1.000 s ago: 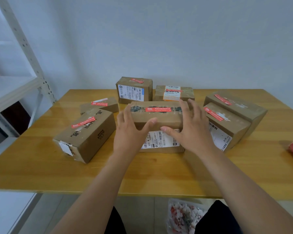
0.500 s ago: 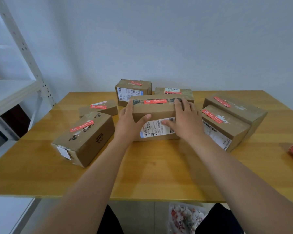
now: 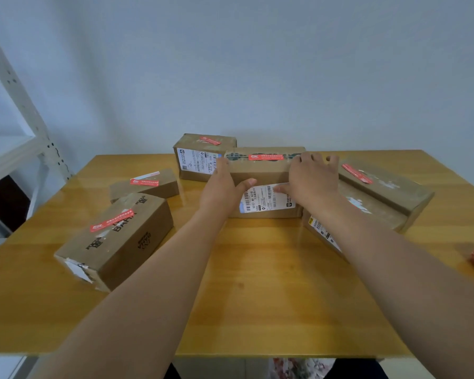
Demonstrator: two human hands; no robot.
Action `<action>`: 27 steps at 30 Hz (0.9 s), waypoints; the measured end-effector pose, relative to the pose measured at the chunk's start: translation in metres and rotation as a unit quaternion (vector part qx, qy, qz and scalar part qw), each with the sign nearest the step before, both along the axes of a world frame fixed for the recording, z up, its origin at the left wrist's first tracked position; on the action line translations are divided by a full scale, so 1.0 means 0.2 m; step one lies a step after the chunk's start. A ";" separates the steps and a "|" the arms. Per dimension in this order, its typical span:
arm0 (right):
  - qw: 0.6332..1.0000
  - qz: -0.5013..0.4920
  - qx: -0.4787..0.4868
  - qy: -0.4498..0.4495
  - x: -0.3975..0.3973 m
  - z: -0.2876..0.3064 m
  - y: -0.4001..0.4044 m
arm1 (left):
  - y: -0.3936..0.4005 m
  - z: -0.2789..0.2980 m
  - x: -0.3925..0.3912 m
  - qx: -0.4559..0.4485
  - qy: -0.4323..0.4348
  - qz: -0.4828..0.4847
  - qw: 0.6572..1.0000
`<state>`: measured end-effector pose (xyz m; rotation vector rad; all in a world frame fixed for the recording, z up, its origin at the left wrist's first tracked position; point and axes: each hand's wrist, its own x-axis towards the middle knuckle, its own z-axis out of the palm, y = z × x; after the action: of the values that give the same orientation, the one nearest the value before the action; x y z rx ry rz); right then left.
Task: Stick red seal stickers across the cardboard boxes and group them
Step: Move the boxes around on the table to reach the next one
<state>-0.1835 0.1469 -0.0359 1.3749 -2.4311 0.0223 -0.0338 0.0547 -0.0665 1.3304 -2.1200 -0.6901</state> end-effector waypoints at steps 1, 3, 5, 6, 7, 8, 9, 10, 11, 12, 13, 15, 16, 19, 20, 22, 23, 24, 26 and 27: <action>1.000 -0.005 0.009 0.004 -0.02 0.01 -0.01 | -0.01 0.00 -0.03 -0.004 -0.004 -0.006 1.000; 0.999 -0.015 0.027 0.008 -0.06 0.02 -0.03 | -0.02 0.00 -0.07 -0.013 -0.007 -0.014 1.000; 0.999 -0.022 0.036 0.006 -0.09 0.02 -0.05 | -0.04 0.00 -0.11 -0.017 -0.005 -0.019 1.000; 0.999 -0.023 0.037 0.006 -0.11 0.02 -0.06 | -0.05 0.00 -0.13 -0.018 -0.005 -0.020 1.000; 0.999 -0.024 0.038 0.005 -0.12 0.02 -0.06 | -0.06 0.00 -0.15 -0.018 -0.007 -0.019 1.000; 0.999 -0.024 0.040 0.003 -0.13 0.02 -0.07 | -0.07 0.00 -0.16 -0.019 -0.010 -0.019 1.000; 0.999 -0.026 0.040 0.002 -0.14 0.02 -0.07 | -0.08 0.00 -0.18 -0.022 -0.011 -0.020 1.000; 0.999 -0.028 0.040 0.000 -0.15 0.02 -0.08 | -0.08 0.00 -0.20 -0.024 -0.010 -0.022 0.999; 0.999 -0.030 0.040 -0.004 -0.16 0.02 -0.09 | -0.08 -0.01 -0.21 -0.025 -0.007 -0.025 0.999; 0.999 -0.033 0.038 -0.008 -0.17 0.02 -0.09 | -0.09 -0.01 -0.22 -0.024 -0.003 -0.027 0.999; 0.999 -0.036 0.037 -0.012 -0.18 0.02 -0.10 | -0.09 -0.01 -0.24 -0.022 -0.001 -0.027 0.999; 0.998 -0.042 0.036 -0.023 -0.20 0.01 -0.10 | -0.09 -0.02 -0.26 -0.018 -0.002 -0.020 1.000; 0.998 -0.044 0.036 -0.028 -0.21 0.00 -0.11 | -0.09 -0.02 -0.27 -0.016 -0.003 -0.015 1.000; 0.997 -0.051 0.026 -0.054 -0.22 -0.01 -0.11 | -0.07 -0.03 -0.31 -0.008 0.000 -0.002 1.000; 0.996 -0.052 0.023 -0.070 -0.22 -0.01 -0.10 | -0.06 -0.03 -0.32 -0.007 0.003 0.000 1.000; 0.994 -0.050 0.012 -0.095 -0.20 -0.02 -0.06 | -0.05 -0.03 -0.33 -0.001 0.010 -0.002 1.000; 0.994 -0.048 -0.001 -0.100 -0.19 -0.03 -0.04 | -0.04 -0.02 -0.34 0.005 0.015 -0.004 1.000; 0.994 -0.046 -0.014 -0.103 -0.17 -0.03 -0.02 | -0.02 -0.02 -0.34 0.013 0.023 -0.007 1.000; 0.993 -0.044 -0.031 -0.105 -0.13 -0.03 0.04 | 0.02 -0.04 -0.34 0.018 0.048 -0.006 0.999; 0.993 -0.043 -0.033 -0.102 -0.11 -0.03 0.08 | 0.06 -0.04 -0.34 0.001 0.056 0.000 0.998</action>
<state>-0.2060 0.1632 -0.0417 1.2941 -2.6285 0.2291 -0.1018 0.0665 -0.0755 1.2627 -2.0300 -0.7500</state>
